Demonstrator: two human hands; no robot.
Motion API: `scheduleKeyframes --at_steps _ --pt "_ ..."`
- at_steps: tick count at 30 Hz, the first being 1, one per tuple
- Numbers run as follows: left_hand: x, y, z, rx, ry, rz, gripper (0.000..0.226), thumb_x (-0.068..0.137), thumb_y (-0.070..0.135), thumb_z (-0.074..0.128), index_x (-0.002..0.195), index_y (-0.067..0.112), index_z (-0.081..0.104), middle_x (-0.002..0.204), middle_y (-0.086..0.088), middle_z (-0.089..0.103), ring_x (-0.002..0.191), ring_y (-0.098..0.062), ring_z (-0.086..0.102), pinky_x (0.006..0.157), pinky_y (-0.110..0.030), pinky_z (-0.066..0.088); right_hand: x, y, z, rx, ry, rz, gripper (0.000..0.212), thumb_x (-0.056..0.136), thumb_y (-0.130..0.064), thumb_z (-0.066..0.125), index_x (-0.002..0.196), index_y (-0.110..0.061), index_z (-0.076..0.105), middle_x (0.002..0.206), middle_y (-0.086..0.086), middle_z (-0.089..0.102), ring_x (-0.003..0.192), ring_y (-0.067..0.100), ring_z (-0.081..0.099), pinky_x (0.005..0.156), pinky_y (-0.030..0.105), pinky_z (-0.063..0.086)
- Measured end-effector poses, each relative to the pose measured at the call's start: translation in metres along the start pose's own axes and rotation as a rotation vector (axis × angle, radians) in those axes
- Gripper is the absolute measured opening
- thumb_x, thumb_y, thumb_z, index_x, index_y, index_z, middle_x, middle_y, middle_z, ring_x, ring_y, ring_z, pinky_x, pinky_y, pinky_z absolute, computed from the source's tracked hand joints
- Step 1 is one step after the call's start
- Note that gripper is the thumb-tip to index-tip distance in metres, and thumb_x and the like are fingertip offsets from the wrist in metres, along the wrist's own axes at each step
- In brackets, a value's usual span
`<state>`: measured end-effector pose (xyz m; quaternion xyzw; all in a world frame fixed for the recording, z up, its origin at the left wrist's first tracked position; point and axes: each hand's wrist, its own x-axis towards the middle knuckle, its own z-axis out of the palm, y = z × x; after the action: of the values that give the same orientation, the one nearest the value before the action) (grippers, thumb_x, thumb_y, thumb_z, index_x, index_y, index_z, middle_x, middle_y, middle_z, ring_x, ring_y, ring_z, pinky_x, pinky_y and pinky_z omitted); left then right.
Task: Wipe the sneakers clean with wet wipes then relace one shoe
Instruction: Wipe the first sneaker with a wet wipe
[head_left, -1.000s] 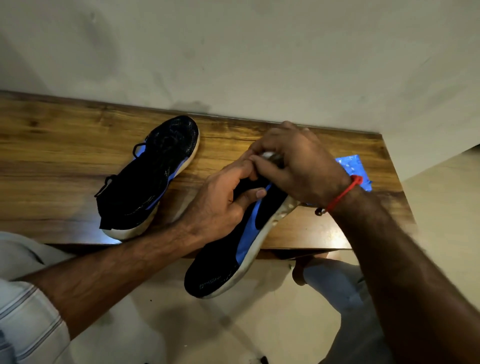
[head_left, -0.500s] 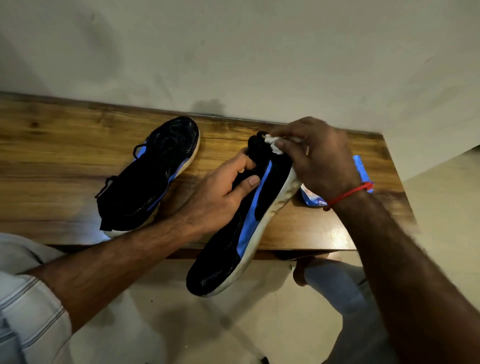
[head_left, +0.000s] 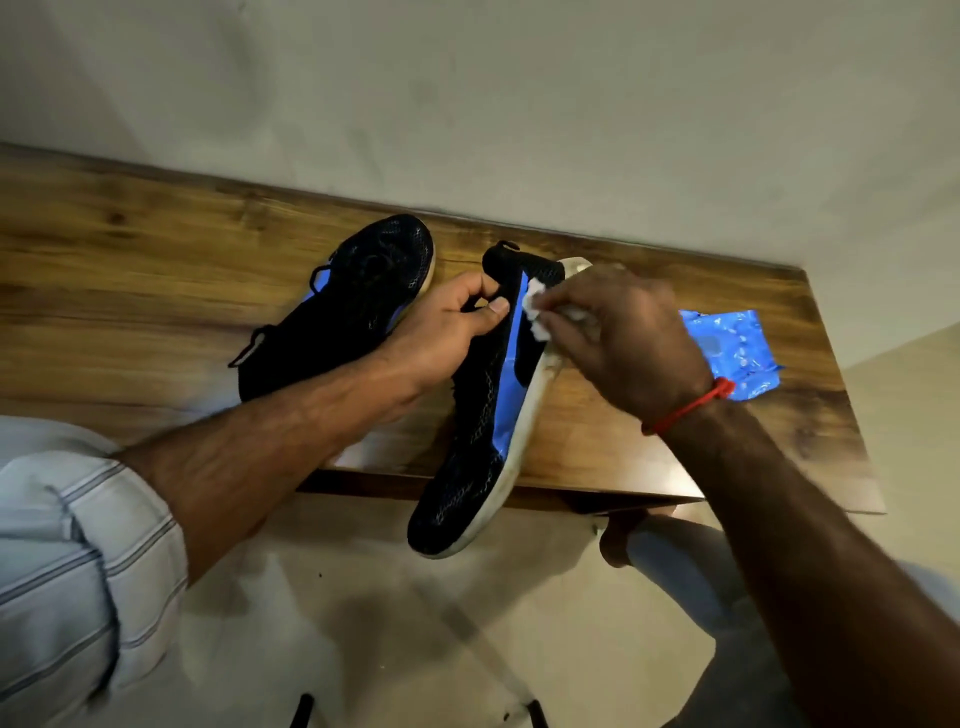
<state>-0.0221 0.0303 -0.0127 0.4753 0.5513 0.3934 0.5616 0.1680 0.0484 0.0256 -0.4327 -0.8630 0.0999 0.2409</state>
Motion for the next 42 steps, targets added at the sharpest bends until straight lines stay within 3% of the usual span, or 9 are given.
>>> scheduleKeyframes --at_steps 6,9,11,16,22,27,32,37,42 --pt "0.004 -0.002 -0.005 -0.082 0.019 -0.047 0.009 0.099 0.014 0.061 0.096 0.01 0.068 0.085 -0.004 0.066 0.084 -0.02 0.06 0.081 -0.035 0.045 -0.016 -0.041 0.033 0.132 -0.27 -0.313 0.012 0.086 -0.013 0.067 0.094 -0.007 0.074 0.091 0.007 0.069 0.087 0.024 0.06 0.083 0.03 0.045" --pt "0.006 0.002 -0.002 -0.071 -0.001 -0.062 0.009 0.098 0.015 0.062 0.092 0.015 0.068 0.085 -0.003 0.067 0.082 -0.019 0.063 0.075 -0.031 0.051 -0.004 -0.02 0.026 0.027 -0.075 -0.238 0.009 0.086 -0.007 0.065 0.091 -0.003 0.072 0.087 0.014 0.067 0.084 0.031 0.059 0.081 0.035 0.042" --pt "0.008 0.004 -0.001 -0.051 0.003 -0.076 0.01 0.098 0.014 0.062 0.095 0.011 0.071 0.092 -0.006 0.07 0.095 -0.025 0.068 0.091 -0.041 0.054 0.002 -0.009 0.019 -0.036 0.021 -0.168 0.011 0.088 -0.008 0.064 0.093 -0.005 0.073 0.087 0.013 0.068 0.083 0.033 0.06 0.08 0.033 0.041" --pt "0.007 0.008 0.0 -0.047 0.012 -0.107 0.011 0.097 0.013 0.065 0.096 0.013 0.075 0.094 -0.001 0.074 0.1 -0.016 0.068 0.098 -0.035 0.052 -0.001 -0.006 0.016 0.035 0.039 -0.029 0.011 0.089 -0.011 0.066 0.096 -0.008 0.074 0.092 0.008 0.068 0.086 0.022 0.063 0.081 0.017 0.041" --pt "0.006 0.006 -0.006 -0.047 0.057 -0.168 0.008 0.093 0.013 0.07 0.095 0.012 0.077 0.095 0.0 0.077 0.101 -0.014 0.07 0.091 -0.029 0.052 -0.011 -0.023 0.021 0.05 -0.318 -0.206 0.014 0.084 -0.019 0.064 0.091 -0.011 0.073 0.09 0.005 0.067 0.086 0.024 0.064 0.079 0.031 0.049" --pt "0.006 0.008 -0.004 -0.046 0.056 -0.199 0.008 0.09 0.012 0.073 0.094 0.015 0.079 0.097 0.0 0.078 0.105 -0.015 0.07 0.103 -0.038 0.052 0.003 -0.004 0.008 -0.046 -0.07 -0.116 0.012 0.085 -0.015 0.065 0.086 -0.006 0.072 0.084 0.011 0.065 0.083 0.034 0.061 0.076 0.038 0.046" --pt "0.006 0.005 -0.004 -0.026 0.099 -0.227 0.01 0.086 0.013 0.078 0.096 0.014 0.079 0.099 0.001 0.076 0.107 -0.016 0.068 0.106 -0.042 0.05 -0.01 -0.025 0.025 -0.026 -0.374 -0.278 0.012 0.081 -0.015 0.062 0.085 -0.008 0.072 0.084 0.009 0.065 0.084 0.031 0.063 0.08 0.033 0.043" --pt "0.007 0.005 -0.004 -0.006 0.105 -0.21 0.013 0.086 0.013 0.078 0.099 0.013 0.079 0.098 0.001 0.077 0.104 -0.012 0.069 0.102 -0.036 0.053 0.006 -0.007 0.01 -0.05 -0.092 -0.135 0.012 0.086 -0.014 0.064 0.087 -0.006 0.073 0.083 0.012 0.065 0.08 0.033 0.062 0.076 0.036 0.044" --pt "0.008 0.002 -0.003 0.0 0.126 -0.209 0.006 0.084 0.012 0.079 0.089 0.015 0.08 0.093 0.0 0.077 0.103 -0.017 0.07 0.103 -0.042 0.052 -0.005 -0.025 0.026 -0.035 -0.322 -0.253 0.01 0.084 -0.013 0.065 0.087 -0.008 0.073 0.085 0.01 0.067 0.084 0.031 0.063 0.079 0.033 0.044"
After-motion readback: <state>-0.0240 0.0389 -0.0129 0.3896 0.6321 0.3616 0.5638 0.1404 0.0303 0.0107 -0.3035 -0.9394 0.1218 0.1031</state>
